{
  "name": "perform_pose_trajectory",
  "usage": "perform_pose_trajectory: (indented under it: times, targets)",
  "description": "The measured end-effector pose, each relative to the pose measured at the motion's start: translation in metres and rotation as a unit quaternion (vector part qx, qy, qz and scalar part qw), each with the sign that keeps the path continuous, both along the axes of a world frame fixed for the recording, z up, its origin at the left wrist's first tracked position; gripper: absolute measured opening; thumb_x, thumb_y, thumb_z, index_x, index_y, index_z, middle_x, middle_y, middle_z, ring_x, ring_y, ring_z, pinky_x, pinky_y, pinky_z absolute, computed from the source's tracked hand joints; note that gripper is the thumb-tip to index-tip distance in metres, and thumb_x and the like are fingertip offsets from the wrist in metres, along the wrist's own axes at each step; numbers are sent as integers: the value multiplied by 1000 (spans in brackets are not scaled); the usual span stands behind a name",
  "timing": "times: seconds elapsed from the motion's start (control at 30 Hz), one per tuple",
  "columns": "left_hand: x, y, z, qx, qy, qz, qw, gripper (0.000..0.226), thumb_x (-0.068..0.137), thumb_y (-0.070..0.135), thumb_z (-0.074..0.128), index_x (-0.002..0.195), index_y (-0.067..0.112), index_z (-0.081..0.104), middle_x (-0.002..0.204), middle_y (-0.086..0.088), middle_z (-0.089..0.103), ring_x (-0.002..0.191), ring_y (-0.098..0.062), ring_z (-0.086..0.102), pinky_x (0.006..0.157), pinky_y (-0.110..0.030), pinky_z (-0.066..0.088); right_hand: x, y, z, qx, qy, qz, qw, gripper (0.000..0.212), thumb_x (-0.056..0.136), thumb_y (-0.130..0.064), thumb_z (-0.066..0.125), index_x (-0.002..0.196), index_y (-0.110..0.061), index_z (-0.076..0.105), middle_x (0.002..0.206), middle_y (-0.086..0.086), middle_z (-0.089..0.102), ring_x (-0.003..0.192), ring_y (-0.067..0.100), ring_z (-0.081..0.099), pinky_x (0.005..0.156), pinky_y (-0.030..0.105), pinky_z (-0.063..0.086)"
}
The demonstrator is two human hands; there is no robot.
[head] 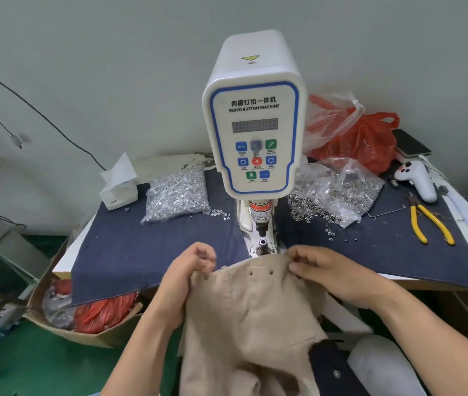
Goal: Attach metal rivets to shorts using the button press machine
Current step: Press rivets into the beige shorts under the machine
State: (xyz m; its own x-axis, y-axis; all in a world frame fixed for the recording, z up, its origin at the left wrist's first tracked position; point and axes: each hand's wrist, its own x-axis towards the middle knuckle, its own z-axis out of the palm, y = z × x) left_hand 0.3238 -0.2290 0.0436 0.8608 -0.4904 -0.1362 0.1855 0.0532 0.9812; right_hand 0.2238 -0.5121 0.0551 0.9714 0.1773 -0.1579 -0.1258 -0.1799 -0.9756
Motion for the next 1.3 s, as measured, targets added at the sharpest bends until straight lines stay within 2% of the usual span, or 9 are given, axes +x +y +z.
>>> perform_pose_trajectory:
  times: [0.07, 0.17, 0.3, 0.43, 0.57, 0.7, 0.93, 1.1, 1.3]
  targets:
    - [-7, -4, -1, 130, -118, -57, 983, 18, 85, 34, 61, 96, 28, 74, 90, 1, 69, 84, -16, 64, 81, -32, 48, 2, 6, 7, 38, 11, -1, 999, 13, 105, -11, 53, 115, -9, 61, 92, 3, 65, 82, 11, 56, 70, 21, 46]
    - [-23, -21, -5, 256, -253, -200, 911, 40, 88, 64, 71, 127, 56, 64, 116, 21, 67, 110, 0, 64, 93, -14, 48, 6, 13, 16, 53, 17, 32, 998, 13, 105, -12, 52, 117, -9, 47, 89, 7, 60, 76, 12, 52, 64, 21, 44]
    - [-28, -43, -15, 297, -288, -157, 897, 62, 81, 70, 76, 137, 55, 54, 90, 35, 56, 84, 10, 54, 73, -10, 38, 11, 11, 23, 15, 2, 35, 999, 8, 106, -8, 49, 110, -8, 56, 88, 6, 56, 81, 17, 46, 69, 22, 39]
    - [-25, -56, -19, 272, -288, -144, 907, 51, 92, 51, 77, 138, 51, 54, 83, 13, 49, 66, -5, 43, 82, -26, 38, 12, 10, 25, 41, -2, 26, 999, 14, 105, -6, 50, 108, -7, 63, 79, -8, 63, 74, 4, 55, 68, 13, 44]
    - [-24, -69, -19, 291, -305, -126, 898, 45, 92, 43, 77, 132, 48, 57, 92, 6, 58, 83, -16, 52, 104, -38, 37, 14, 10, 20, 119, 18, 19, 993, 14, 105, -2, 46, 105, -3, 60, 82, -4, 70, 75, 7, 63, 67, 16, 49]
    - [-24, -71, -18, 225, -261, -117, 931, 27, 89, 31, 84, 111, 26, 70, 103, 0, 64, 98, -18, 61, 95, -48, 50, 14, 4, 15, 137, 7, -7, 991, 10, 98, -13, 57, 100, -10, 66, 87, 2, 67, 80, 13, 60, 68, 22, 46]
    - [-22, -54, -14, 246, -319, -140, 904, 19, 88, 29, 72, 91, 36, 55, 111, 16, 57, 118, -10, 47, 104, -38, 37, 17, -10, 12, -143, -40, 52, 988, 14, 92, -32, 77, 101, -25, 69, 97, 0, 73, 82, 4, 58, 76, 21, 45]
    - [-25, -53, -16, 205, -280, -116, 931, 20, 90, 16, 69, 98, 30, 58, 93, 12, 61, 81, -8, 55, 71, -29, 48, 21, -4, 11, -212, -104, 69, 969, 15, 87, -25, 82, 88, -27, 67, 96, -15, 66, 87, 0, 60, 79, 19, 47]
    - [-23, -43, -18, 98, -176, -103, 974, 30, 94, 42, 74, 116, 26, 62, 106, -9, 64, 79, -32, 52, 70, -35, 48, 24, 0, 16, -104, -143, -20, 984, 13, 82, -11, 84, 83, -13, 71, 102, 2, 61, 94, 23, 62, 92, 44, 53]
